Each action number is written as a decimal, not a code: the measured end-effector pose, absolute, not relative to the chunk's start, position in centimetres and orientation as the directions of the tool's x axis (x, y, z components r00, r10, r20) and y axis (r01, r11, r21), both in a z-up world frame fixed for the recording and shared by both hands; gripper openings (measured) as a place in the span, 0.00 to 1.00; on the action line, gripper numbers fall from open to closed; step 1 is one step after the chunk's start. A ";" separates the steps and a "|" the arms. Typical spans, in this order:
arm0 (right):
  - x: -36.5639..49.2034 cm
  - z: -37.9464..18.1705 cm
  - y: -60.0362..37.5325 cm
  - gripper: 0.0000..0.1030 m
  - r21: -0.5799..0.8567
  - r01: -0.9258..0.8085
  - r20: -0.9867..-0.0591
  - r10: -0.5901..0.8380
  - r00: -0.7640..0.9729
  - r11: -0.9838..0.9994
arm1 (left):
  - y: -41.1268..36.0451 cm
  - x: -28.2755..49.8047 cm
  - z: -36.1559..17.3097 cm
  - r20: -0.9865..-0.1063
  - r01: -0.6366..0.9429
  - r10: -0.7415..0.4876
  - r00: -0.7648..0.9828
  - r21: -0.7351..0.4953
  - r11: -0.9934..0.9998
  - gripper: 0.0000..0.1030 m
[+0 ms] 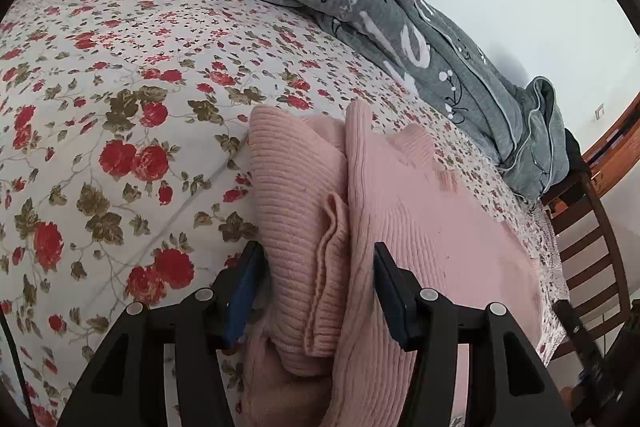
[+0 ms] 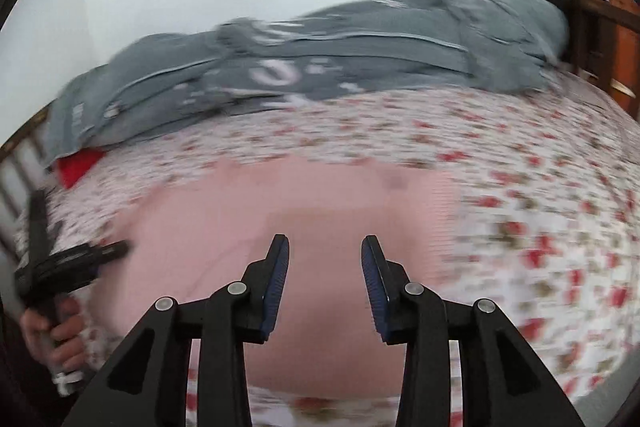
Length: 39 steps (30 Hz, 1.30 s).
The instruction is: Fold small clothes
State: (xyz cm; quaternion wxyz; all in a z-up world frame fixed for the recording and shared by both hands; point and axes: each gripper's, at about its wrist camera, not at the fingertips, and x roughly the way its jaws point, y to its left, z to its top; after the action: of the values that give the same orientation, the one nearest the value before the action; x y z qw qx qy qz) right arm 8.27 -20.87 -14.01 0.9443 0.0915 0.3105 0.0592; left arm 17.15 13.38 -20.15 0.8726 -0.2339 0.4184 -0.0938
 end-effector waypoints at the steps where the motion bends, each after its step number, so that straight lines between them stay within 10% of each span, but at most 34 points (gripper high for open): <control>1: 8.4 -14.3 -19.6 0.36 0.202 -0.077 -0.569 0.181 0.802 0.976 | 13.5 17.1 -20.2 -0.684 -0.029 -0.366 0.631 -0.492 0.870 0.51; 26: 4.3 -22.6 -10.7 0.33 -0.119 0.018 -0.590 -0.085 0.803 0.993 | 14.0 17.1 -20.5 -0.633 0.036 -0.446 0.633 -0.551 0.834 0.49; 31: 4.9 -22.9 -10.7 0.35 -0.105 0.020 -0.585 -0.078 0.807 0.994 | 14.3 17.9 -21.0 -0.641 0.000 -0.474 0.603 -0.595 0.804 0.26; 39: 4.0 -21.1 -12.6 0.35 -0.007 -0.111 -0.626 0.083 0.776 0.994 | 14.2 18.1 -17.7 -0.645 -0.037 -0.510 0.569 -0.640 0.768 0.22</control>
State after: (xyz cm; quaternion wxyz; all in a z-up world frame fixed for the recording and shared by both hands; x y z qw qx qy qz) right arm 4.00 -12.58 -21.11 0.9420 -0.0218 0.3309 0.0514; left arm 18.07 14.20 -17.66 0.8299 -0.3095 0.4417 -0.1426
